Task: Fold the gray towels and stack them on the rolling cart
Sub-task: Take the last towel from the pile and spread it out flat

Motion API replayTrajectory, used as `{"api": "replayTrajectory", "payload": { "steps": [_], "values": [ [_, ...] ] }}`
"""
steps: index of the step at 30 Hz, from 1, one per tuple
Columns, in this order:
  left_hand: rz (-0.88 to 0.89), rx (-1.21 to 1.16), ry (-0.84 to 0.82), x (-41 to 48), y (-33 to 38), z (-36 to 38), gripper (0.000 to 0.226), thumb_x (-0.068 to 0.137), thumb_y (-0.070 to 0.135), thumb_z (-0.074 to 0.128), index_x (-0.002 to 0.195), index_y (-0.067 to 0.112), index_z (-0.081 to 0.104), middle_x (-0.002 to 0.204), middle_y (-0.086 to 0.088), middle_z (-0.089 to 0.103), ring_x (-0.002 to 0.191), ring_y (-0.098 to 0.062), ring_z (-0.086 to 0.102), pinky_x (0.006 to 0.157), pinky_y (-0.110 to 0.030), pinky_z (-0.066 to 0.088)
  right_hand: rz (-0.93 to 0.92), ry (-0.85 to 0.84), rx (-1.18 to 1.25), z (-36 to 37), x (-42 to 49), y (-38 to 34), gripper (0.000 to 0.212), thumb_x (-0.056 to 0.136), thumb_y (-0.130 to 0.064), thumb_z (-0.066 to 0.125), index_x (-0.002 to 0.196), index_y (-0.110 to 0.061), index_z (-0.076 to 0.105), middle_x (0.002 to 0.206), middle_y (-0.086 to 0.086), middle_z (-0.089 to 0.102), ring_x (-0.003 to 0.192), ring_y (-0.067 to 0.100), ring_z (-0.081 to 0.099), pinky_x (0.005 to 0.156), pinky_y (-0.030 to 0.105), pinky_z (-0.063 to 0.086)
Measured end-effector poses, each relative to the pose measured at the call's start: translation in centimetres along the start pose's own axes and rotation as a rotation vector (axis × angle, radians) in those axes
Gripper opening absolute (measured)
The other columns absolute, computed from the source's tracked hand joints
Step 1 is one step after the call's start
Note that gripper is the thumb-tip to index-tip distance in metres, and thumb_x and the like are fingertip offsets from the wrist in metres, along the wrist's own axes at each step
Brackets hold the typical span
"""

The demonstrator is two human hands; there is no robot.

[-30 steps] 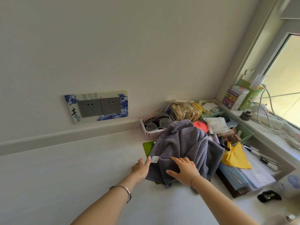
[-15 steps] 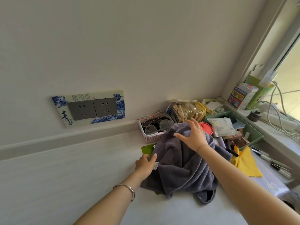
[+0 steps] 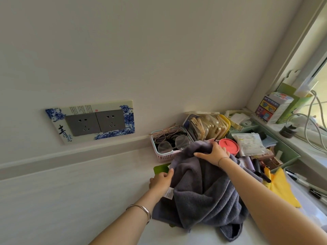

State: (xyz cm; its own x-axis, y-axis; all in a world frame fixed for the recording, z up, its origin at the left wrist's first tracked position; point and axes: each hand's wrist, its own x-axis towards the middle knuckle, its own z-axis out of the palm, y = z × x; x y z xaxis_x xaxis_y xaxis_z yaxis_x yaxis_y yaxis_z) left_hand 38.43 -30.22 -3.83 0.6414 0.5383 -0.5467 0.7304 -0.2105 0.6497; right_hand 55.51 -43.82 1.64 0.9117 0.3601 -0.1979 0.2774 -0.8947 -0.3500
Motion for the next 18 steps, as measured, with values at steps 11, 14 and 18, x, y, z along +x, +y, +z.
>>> {"api": "replayTrajectory", "payload": {
  "steps": [11,14,18],
  "values": [
    [0.143,-0.478,-0.148,-3.4,1.2,-2.1,0.054,0.064,0.051,0.081,0.102,0.015,0.066,0.1,0.0,0.072,0.091,-0.012,0.067,0.085,-0.029,0.054,-0.308,-0.164,0.105,-3.8,-3.2,-0.5,0.055,0.061,-0.067,0.071,0.091,-0.021,0.065,0.094,-0.004,0.068,0.092,0.012,0.059,0.086,0.033,0.046],
    [0.241,-0.506,-0.239,-5.6,2.3,-4.9,0.043,0.077,0.043,0.074,0.108,0.014,0.067,0.1,-0.001,0.073,0.09,-0.01,0.069,0.08,-0.022,0.054,-0.321,-0.278,0.326,-6.8,-5.6,-1.9,0.02,0.071,-0.039,0.077,0.077,-0.022,0.067,0.066,-0.015,0.069,0.066,-0.007,0.063,0.066,0.013,0.048],
    [0.314,-0.548,-0.341,-9.8,4.0,-9.6,0.043,0.086,0.043,0.062,0.115,0.012,0.064,0.1,-0.004,0.073,0.087,-0.013,0.07,0.074,-0.02,0.055,-0.304,-0.289,0.469,-9.6,-8.0,-4.3,0.066,0.046,-0.068,0.079,0.095,-0.023,0.073,0.09,-0.003,0.075,0.087,0.012,0.069,0.084,0.028,0.055]
  ]
}}
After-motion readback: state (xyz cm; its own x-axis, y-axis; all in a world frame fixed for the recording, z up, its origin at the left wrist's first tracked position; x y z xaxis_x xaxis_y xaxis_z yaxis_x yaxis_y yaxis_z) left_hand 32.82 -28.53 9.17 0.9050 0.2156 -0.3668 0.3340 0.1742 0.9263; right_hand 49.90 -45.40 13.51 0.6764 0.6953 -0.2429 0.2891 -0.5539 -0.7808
